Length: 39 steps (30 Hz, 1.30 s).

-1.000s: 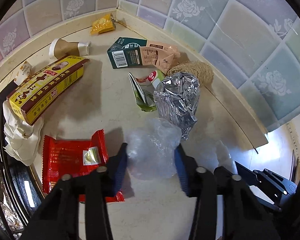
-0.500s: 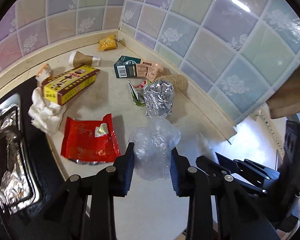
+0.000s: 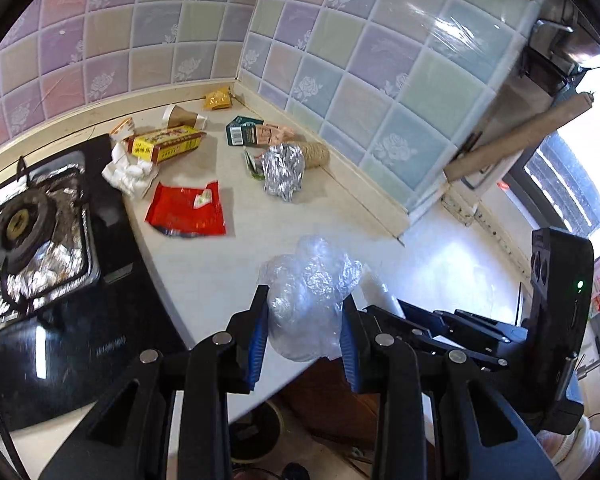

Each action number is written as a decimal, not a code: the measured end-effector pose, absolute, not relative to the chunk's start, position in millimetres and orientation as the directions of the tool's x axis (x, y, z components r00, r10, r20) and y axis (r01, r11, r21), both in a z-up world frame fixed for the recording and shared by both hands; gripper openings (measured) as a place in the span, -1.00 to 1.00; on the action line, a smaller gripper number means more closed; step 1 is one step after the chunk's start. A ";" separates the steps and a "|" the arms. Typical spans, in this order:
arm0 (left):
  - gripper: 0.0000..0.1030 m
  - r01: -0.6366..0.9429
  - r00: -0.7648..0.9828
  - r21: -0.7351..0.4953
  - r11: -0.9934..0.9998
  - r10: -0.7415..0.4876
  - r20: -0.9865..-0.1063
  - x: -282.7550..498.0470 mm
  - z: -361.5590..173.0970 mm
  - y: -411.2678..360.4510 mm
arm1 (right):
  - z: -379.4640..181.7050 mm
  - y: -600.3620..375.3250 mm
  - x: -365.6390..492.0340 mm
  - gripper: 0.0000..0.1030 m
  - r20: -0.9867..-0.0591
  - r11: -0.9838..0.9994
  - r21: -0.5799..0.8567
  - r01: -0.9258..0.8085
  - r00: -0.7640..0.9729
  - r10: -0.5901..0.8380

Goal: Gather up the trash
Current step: 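Lower the bag and bottle into the trash bin and open both grippers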

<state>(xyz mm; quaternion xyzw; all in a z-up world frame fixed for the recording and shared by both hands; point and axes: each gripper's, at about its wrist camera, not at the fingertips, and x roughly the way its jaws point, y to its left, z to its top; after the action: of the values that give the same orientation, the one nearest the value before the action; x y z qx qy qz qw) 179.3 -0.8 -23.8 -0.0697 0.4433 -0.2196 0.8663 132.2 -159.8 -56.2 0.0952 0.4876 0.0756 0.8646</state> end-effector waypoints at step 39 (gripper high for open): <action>-0.40 0.127 0.175 -0.252 0.959 -0.271 -0.946 55.5 -372.2 24.9 | -375.5 -116.4 30.6 -0.52 -0.967 0.976 0.218 -0.001 0.134 0.216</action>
<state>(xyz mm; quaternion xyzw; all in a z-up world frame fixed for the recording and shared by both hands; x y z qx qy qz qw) 55.5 24.9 -372.2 -0.0575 0.6288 -0.1302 0.7644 30.6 -116.4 -375.5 0.0824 0.6539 0.0724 0.7486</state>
